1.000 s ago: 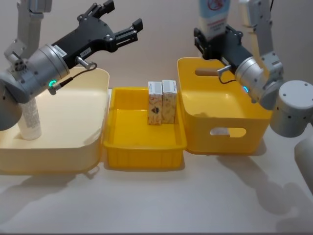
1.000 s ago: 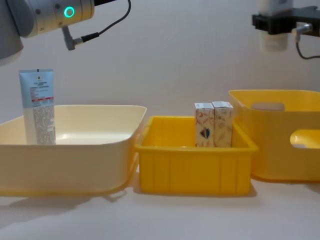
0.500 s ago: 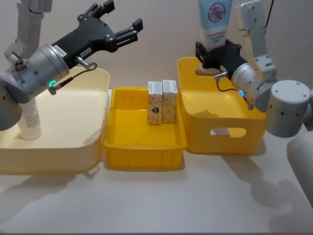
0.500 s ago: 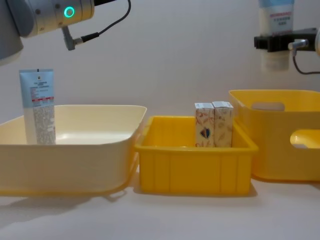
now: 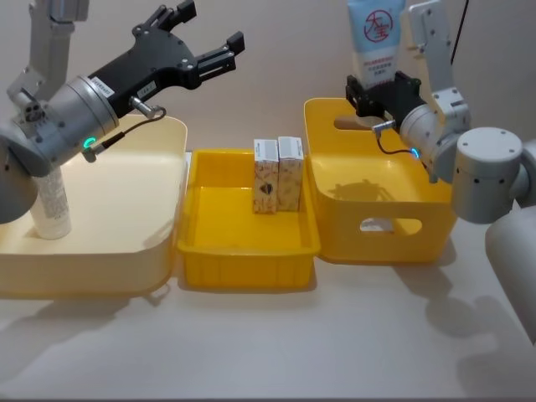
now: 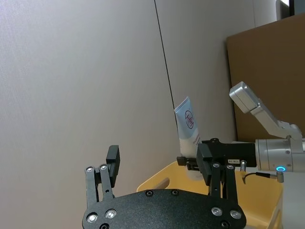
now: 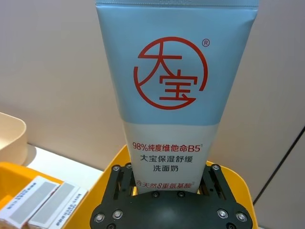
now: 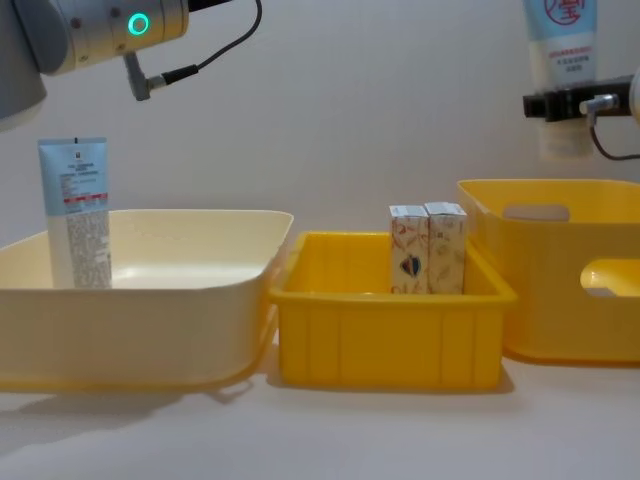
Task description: Bimanual collaborative sorting of washing and personal care products
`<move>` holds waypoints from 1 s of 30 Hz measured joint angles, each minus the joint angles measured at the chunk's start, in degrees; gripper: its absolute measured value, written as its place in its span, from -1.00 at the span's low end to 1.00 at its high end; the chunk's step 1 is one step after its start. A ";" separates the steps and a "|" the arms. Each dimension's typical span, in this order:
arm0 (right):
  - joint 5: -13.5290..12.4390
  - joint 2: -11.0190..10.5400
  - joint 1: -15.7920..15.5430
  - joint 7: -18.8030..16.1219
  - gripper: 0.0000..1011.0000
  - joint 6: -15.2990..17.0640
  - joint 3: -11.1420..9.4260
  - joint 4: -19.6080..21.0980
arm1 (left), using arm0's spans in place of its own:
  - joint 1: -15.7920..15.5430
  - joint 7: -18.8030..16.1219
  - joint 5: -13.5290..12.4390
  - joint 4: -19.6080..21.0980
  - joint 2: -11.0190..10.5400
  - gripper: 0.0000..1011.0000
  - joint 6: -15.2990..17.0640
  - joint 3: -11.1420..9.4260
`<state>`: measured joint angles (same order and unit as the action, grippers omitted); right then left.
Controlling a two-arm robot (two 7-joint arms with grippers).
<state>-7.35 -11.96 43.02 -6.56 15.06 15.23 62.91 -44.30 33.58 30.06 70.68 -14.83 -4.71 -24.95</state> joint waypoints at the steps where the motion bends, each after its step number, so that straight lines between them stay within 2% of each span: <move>1: 0.10 0.02 0.15 0.08 0.10 -0.02 -0.02 -0.25 | 0.00 0.00 0.00 0.00 0.00 0.98 0.00 0.00; 12: 1.03 0.14 1.47 1.03 0.79 -0.48 -0.20 -2.63 | 0.00 0.00 0.00 0.00 0.00 0.98 0.00 0.00; 15: 1.11 0.15 1.63 1.12 0.87 -0.52 -0.22 -2.88 | 0.00 0.00 0.00 0.00 0.00 0.98 0.00 0.00; 16: 1.17 0.16 1.71 1.19 0.95 -0.54 -0.22 -3.03 | 0.00 0.00 0.00 0.00 0.00 0.98 0.00 0.00; 30: 1.46 0.21 2.15 1.49 0.98 -0.67 -0.29 -3.86 | 0.00 0.00 0.00 0.00 0.00 0.98 0.00 0.00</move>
<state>-5.90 -11.74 45.17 -5.07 14.38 14.94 59.05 -44.30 33.58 30.06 70.69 -14.83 -4.71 -24.95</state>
